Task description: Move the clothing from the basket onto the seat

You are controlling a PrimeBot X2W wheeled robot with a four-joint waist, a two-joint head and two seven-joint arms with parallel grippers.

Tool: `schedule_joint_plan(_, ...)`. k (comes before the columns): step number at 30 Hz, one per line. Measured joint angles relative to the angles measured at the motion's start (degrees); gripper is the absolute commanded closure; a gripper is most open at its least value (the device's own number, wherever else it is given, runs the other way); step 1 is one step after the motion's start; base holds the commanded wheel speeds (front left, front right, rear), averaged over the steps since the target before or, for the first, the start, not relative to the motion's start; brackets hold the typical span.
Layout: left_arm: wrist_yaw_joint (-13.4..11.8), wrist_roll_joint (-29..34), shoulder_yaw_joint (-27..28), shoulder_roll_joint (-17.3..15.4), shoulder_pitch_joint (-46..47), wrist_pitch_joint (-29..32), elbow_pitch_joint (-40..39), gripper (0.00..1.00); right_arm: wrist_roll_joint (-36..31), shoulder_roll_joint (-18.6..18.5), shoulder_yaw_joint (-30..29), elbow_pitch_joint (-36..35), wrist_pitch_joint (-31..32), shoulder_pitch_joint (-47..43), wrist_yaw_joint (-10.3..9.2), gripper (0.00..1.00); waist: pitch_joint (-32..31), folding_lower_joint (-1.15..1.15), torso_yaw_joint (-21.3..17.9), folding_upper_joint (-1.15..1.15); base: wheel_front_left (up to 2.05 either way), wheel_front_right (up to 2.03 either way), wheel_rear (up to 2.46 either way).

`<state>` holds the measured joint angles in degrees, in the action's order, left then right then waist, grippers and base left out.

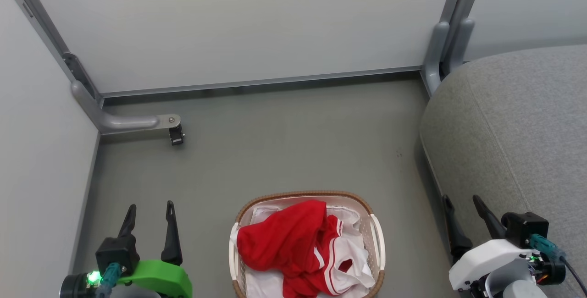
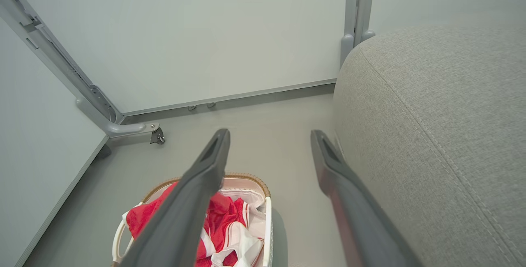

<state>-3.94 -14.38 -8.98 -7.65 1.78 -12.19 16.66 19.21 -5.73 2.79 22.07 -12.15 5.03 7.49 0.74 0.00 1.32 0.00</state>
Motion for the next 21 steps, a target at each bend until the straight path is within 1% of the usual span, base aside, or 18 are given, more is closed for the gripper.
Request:
schedule_joint_plan(7,0.68,2.81,2.03,1.26,-0.04,-0.76,-1.23,0.0,-2.61,0.44,-0.45,-0.7,-0.76,-0.02,0.0,0.0,0.04,0.0,0.15,0.0,0.0,0.0,0.0)
schedule_joint_plan(14,1.81,5.97,3.54,2.03,-0.71,-1.49,-0.44,0.0,-5.56,0.44,0.3,1.24,-1.53,-0.42,0.0,0.0,0.07,0.0,0.12,0.0,0.0,0.0,0.0)
schedule_joint_plan(21,3.05,9.27,3.88,2.99,-0.73,-2.1,0.11,0.0,-8.11,0.25,0.87,1.21,-2.22,-0.17,0.0,0.0,0.7,0.0,0.07,0.0,0.0,0.0,0.0)
